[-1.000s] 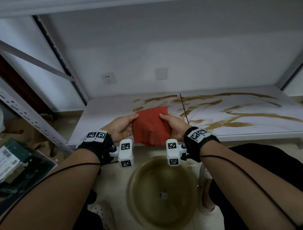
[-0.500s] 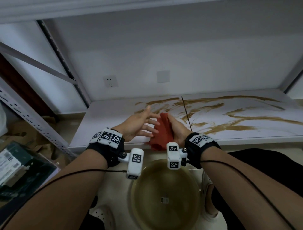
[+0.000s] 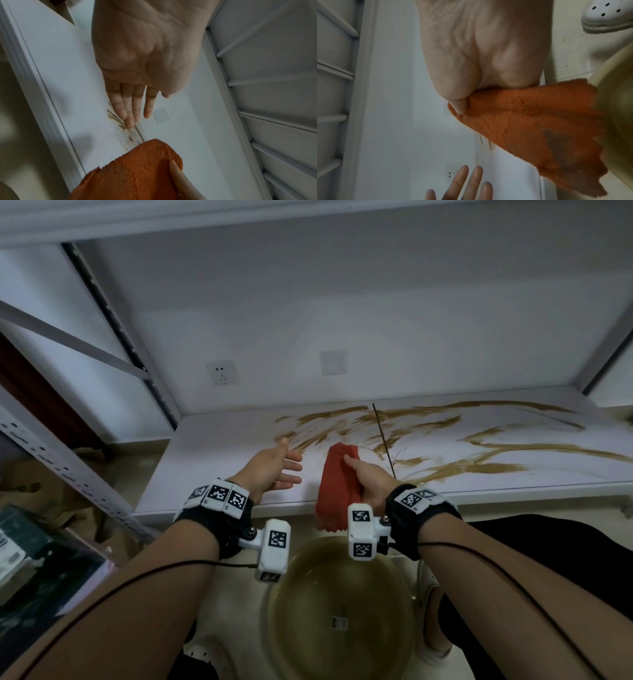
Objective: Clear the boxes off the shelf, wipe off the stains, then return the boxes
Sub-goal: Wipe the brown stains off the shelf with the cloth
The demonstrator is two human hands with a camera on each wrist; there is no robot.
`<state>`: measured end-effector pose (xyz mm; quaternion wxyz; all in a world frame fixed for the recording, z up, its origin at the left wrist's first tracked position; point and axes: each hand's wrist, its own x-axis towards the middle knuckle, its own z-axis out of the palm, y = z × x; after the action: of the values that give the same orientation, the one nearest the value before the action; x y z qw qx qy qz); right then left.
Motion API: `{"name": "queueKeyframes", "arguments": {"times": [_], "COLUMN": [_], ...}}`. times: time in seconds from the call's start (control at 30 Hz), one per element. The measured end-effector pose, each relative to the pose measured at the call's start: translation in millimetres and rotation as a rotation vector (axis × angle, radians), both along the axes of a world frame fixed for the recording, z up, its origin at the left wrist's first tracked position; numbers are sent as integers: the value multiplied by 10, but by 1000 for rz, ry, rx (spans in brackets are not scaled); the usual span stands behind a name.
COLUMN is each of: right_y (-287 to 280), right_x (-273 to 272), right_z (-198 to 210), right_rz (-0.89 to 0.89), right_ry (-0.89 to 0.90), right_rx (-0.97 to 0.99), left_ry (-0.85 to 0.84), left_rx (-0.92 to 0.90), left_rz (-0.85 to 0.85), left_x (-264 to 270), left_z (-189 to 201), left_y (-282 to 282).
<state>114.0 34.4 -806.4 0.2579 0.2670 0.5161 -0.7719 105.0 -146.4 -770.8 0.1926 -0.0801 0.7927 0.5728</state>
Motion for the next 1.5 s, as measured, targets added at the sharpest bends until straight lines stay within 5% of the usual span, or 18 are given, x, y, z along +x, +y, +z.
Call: {"name": "queueKeyframes", "arguments": {"times": [0.3,0.6,0.77,0.97,1.27,1.37,1.5], "right_y": [-89,-37,-4,95,185,122,14], "right_x": [-4,16,-22,-159,-700,-926,-999], "right_z": [-54,-59,-163,-557,-965,-1077,-1373], "right_rz": [235,322,284,31,-107,46,602], "right_ry": [107,155,157,121,351,506,555], "right_rx": [184,20,66,271,986,1228,1390], "left_ry": [-64,19,-86,-45,-8,42,82], "left_rx": [-123,99,78,-107,-344,-443,-610], "left_rz": [-193,274,205,23,-147,-221,-367], "left_x": [-74,-177,-190,-350,-823,-1024,-1230], "left_z": [-119,-327,-517,-669,-972,-1046,-1165], "left_y": [116,9,-32,-26,-127,-174,-195]}}
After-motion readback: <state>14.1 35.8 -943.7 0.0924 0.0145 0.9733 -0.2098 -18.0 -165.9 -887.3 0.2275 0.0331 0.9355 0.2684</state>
